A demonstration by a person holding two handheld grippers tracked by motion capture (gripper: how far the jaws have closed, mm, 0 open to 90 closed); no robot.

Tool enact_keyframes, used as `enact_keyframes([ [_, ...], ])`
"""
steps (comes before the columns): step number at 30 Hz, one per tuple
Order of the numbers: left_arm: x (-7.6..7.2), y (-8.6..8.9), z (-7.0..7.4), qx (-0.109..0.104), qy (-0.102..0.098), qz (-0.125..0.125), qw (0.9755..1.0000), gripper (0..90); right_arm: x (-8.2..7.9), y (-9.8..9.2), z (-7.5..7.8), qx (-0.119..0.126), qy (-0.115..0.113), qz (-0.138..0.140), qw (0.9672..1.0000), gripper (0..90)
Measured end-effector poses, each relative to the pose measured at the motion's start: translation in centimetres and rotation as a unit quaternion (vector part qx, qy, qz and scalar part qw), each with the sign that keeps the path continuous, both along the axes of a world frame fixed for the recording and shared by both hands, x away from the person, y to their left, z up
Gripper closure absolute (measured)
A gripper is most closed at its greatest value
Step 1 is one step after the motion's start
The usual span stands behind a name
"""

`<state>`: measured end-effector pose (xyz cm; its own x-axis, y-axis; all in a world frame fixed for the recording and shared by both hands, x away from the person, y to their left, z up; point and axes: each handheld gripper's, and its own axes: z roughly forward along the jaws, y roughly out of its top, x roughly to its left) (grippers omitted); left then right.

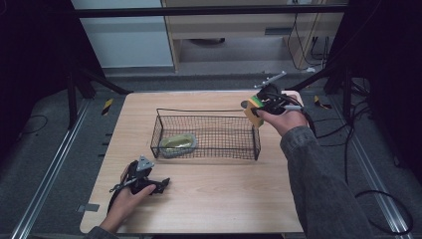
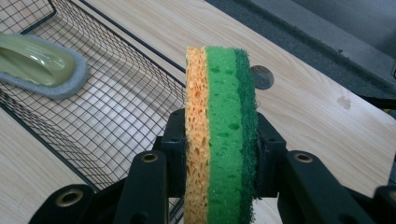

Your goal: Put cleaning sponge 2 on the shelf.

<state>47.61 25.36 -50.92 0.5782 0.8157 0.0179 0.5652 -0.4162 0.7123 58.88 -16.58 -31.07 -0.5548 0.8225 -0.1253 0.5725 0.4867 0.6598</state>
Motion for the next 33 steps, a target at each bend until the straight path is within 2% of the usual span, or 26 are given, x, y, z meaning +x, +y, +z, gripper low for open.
enact_keyframes([
  [18, 0.0, 0.0, 0.0, 0.0, 0.0, -0.001, 1.0, 0.0, 1.6, 1.4, -3.2, 0.0, 0.025, 0.011, 0.9996, 64.5],
  [33, 0.1, 0.1, 0.0, 0.0, -0.001, -0.001, 1.0, 0.0, 3.0, 1.1, -5.4, 0.0, 0.043, 0.011, 0.999, 64.6],
])
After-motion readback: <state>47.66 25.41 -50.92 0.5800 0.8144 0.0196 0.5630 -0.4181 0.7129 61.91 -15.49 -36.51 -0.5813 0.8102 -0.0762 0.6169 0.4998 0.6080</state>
